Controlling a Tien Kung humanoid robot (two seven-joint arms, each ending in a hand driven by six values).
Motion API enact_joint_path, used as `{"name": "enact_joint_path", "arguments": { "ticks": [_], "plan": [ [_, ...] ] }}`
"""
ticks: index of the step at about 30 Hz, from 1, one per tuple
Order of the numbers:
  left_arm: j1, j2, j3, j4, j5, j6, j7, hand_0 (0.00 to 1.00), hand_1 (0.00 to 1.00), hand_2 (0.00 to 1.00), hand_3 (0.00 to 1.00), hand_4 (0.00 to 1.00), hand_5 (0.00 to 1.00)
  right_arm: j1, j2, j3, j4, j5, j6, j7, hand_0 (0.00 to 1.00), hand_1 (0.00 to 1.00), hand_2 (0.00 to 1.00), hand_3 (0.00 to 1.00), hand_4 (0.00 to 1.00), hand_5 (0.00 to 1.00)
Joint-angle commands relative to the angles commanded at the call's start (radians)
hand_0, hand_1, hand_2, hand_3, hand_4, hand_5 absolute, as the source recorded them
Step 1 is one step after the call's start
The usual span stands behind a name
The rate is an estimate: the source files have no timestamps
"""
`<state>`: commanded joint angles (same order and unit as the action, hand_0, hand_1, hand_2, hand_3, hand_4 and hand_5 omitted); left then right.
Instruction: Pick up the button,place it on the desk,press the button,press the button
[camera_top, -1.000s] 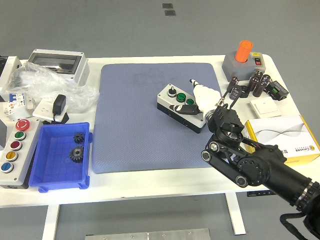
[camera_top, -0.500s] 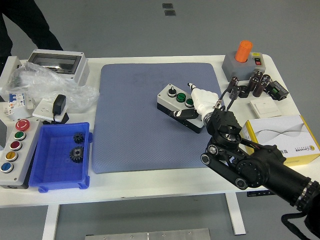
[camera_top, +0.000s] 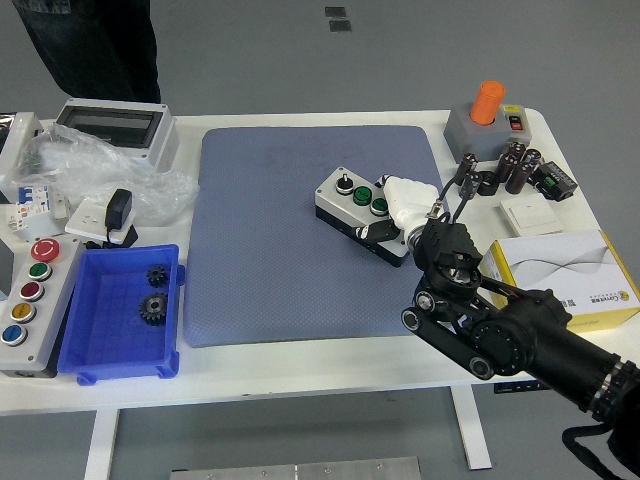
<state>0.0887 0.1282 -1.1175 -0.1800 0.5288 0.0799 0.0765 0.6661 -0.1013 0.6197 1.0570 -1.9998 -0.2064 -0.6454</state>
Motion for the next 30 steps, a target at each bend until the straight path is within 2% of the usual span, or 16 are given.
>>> {"name": "enact_joint_path", "arguments": {
  "ticks": [5, 6, 11, 12, 14, 20, 24, 26, 30],
  "plan": [
    [-0.001, 0.000, 0.000, 0.000, 0.001, 0.000, -0.001, 0.649, 0.637, 0.608, 0.661, 0.676, 0.292, 0.003, -0.001, -0.002, 0.001, -0.020, -0.010, 0.000, 0.355, 0.492, 0.459, 0.561, 0.502, 0.137],
    [-0.001, 0.000, 0.000, 0.000, 0.001, 0.000, -0.001, 0.648, 0.637, 0.608, 0.661, 0.676, 0.293, 0.003, -0.001, -0.002, 0.002, -0.022, -0.010, 0.000, 0.265, 0.442, 0.411, 0.471, 0.502, 0.036],
    [-0.001, -0.003, 0.000, 0.000, 0.002, -0.001, -0.002, 0.648, 0.637, 0.608, 0.661, 0.676, 0.293, 0.013, -0.021, -0.015, 0.023, -0.017, -0.012, 0.000, 0.265, 0.442, 0.411, 0.471, 0.502, 0.036],
    [-0.001, -0.003, 0.000, 0.000, 0.003, -0.001, -0.002, 0.645, 0.638, 0.608, 0.661, 0.675, 0.293, 0.020, -0.032, -0.022, 0.034, -0.012, -0.011, 0.000, 0.230, 0.406, 0.386, 0.433, 0.293, 0.002],
    [0.000, -0.003, 0.001, 0.000, 0.002, -0.001, -0.002, 0.645, 0.638, 0.608, 0.661, 0.675, 0.293, 0.034, -0.051, -0.035, 0.050, 0.001, -0.008, 0.004, 0.230, 0.406, 0.386, 0.433, 0.293, 0.002],
    [0.000, -0.003, 0.001, 0.000, 0.004, -0.002, -0.002, 0.642, 0.637, 0.609, 0.661, 0.676, 0.295, 0.084, -0.112, -0.112, 0.078, 0.071, 0.018, 0.126, 0.240, 0.409, 0.381, 0.414, 0.276, 0.002],
    [-0.001, -0.004, 0.001, 0.000, 0.004, -0.002, -0.002, 0.642, 0.637, 0.609, 0.661, 0.676, 0.295, 0.119, -0.156, -0.190, 0.078, 0.140, 0.002, 0.231, 0.240, 0.409, 0.381, 0.414, 0.276, 0.002],
    [-0.001, -0.003, 0.001, 0.000, 0.005, -0.002, -0.002, 0.641, 0.637, 0.609, 0.662, 0.677, 0.296, 0.135, -0.174, -0.226, 0.075, 0.162, -0.009, 0.283, 0.273, 0.419, 0.376, 0.403, 0.254, 0.002],
    [-0.001, -0.004, 0.003, 0.000, 0.007, -0.003, -0.002, 0.641, 0.637, 0.609, 0.662, 0.677, 0.296, 0.155, -0.203, -0.266, 0.068, 0.184, -0.028, 0.379, 0.273, 0.419, 0.376, 0.403, 0.254, 0.002]
  ]
}}
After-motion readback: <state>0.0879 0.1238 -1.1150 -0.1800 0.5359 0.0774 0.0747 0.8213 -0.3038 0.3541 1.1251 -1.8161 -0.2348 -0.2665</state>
